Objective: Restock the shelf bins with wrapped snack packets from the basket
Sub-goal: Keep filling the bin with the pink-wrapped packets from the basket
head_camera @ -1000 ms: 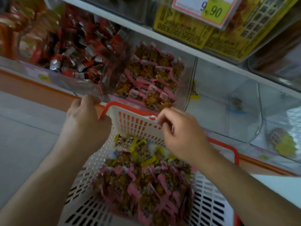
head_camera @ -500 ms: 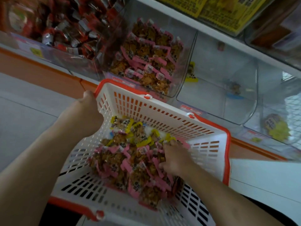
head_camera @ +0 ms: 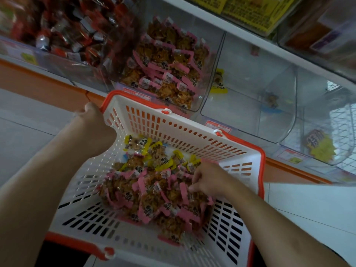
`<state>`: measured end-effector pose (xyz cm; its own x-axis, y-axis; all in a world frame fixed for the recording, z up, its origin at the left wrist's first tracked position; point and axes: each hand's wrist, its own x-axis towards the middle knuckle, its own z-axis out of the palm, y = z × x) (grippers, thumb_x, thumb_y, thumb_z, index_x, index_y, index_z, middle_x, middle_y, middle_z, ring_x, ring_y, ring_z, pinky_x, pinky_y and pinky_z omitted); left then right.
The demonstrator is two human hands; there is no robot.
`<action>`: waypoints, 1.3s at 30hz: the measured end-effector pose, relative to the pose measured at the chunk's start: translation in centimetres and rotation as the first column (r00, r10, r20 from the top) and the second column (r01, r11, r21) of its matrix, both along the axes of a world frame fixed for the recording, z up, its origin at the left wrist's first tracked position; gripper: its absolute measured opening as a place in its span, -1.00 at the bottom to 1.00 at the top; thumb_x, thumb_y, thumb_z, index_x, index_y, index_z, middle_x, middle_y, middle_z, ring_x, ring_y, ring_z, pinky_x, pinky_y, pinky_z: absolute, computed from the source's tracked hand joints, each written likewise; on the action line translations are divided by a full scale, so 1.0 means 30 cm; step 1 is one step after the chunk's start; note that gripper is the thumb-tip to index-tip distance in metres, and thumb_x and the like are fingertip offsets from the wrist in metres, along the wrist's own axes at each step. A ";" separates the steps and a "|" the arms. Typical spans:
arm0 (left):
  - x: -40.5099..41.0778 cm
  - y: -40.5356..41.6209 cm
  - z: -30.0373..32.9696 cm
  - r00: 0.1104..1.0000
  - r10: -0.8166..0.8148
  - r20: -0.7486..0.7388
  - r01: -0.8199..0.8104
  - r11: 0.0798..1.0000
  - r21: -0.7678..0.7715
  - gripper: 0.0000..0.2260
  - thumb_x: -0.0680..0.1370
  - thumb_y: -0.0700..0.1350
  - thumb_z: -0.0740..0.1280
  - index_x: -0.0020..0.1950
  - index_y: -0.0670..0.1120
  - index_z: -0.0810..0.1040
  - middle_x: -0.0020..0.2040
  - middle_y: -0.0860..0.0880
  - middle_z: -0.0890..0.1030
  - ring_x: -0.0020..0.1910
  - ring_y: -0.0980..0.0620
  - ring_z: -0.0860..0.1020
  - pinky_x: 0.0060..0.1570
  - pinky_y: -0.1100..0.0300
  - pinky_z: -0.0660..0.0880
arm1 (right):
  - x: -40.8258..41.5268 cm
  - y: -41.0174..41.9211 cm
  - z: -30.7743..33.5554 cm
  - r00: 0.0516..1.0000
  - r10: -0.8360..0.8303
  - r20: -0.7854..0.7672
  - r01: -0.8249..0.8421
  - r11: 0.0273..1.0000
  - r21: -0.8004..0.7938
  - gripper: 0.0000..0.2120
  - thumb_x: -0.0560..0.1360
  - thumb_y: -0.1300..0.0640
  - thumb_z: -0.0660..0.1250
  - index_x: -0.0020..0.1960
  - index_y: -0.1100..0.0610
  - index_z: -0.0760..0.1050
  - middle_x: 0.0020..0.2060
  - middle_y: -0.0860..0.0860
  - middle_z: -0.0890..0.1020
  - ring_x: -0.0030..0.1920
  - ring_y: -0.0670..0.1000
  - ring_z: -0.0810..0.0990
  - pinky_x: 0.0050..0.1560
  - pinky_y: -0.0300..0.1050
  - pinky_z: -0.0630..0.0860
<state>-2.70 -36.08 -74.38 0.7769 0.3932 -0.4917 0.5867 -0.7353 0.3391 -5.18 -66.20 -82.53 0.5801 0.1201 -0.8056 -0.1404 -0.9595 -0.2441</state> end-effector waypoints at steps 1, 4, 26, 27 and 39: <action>-0.003 -0.002 0.003 0.999 0.007 0.032 -0.008 0.999 0.032 -0.62 0.55 -0.21 0.30 0.35 -0.20 0.33 0.30 -0.32 0.45 0.17 -0.33 0.51 0.14 -0.23 0.51 | 0.014 -0.008 0.029 1.000 -0.018 0.008 0.018 0.999 0.041 -0.86 0.48 0.00 0.63 -0.03 0.02 0.76 -0.06 -0.10 0.73 -0.01 -0.08 0.67 0.03 -0.12 0.58; -0.014 -0.033 0.042 0.958 -0.028 0.285 0.015 0.999 0.047 -0.58 0.57 -0.15 0.32 0.42 -0.10 0.39 0.36 -0.19 0.42 0.34 -0.25 0.42 0.25 -0.17 0.47 | 0.062 -0.015 0.141 0.990 -0.126 0.057 0.111 0.970 0.217 -0.96 0.50 -0.03 0.59 -0.11 -0.09 0.76 -0.14 -0.19 0.75 -0.06 -0.18 0.69 0.07 -0.11 0.60; -0.003 -0.235 0.037 0.924 0.049 0.378 0.198 0.785 -0.587 -0.38 0.50 -0.27 0.53 0.28 0.38 0.43 0.04 0.15 0.67 -0.08 0.05 0.69 -0.06 -0.09 0.68 | 0.182 0.125 0.296 0.727 -0.684 0.058 0.407 0.497 0.767 -0.89 0.60 0.27 0.48 0.10 0.17 0.59 -0.26 0.13 0.73 -0.28 0.19 0.72 -0.23 0.03 0.63; 0.002 -0.244 0.033 0.915 0.009 0.403 0.231 0.808 -0.542 -0.41 0.51 -0.27 0.52 0.24 0.39 0.45 0.06 0.21 0.65 -0.07 0.09 0.69 -0.08 0.00 0.67 | 0.188 0.126 0.297 0.726 -0.684 0.071 0.398 0.502 0.768 -0.91 0.61 0.26 0.47 0.08 0.15 0.60 -0.26 0.12 0.73 -0.28 0.18 0.72 -0.23 0.01 0.63; 0.300 -0.318 0.074 0.799 0.069 0.598 0.184 0.918 -0.351 -0.65 0.51 -0.11 0.53 0.26 0.15 0.65 0.02 0.27 0.70 -0.01 0.30 0.64 0.03 0.26 0.60 | 0.197 0.007 0.282 0.743 -0.242 0.624 0.144 0.968 0.203 -0.51 0.63 0.06 0.37 0.52 0.06 0.34 0.36 -0.01 0.46 0.39 0.01 0.37 0.38 -0.12 0.41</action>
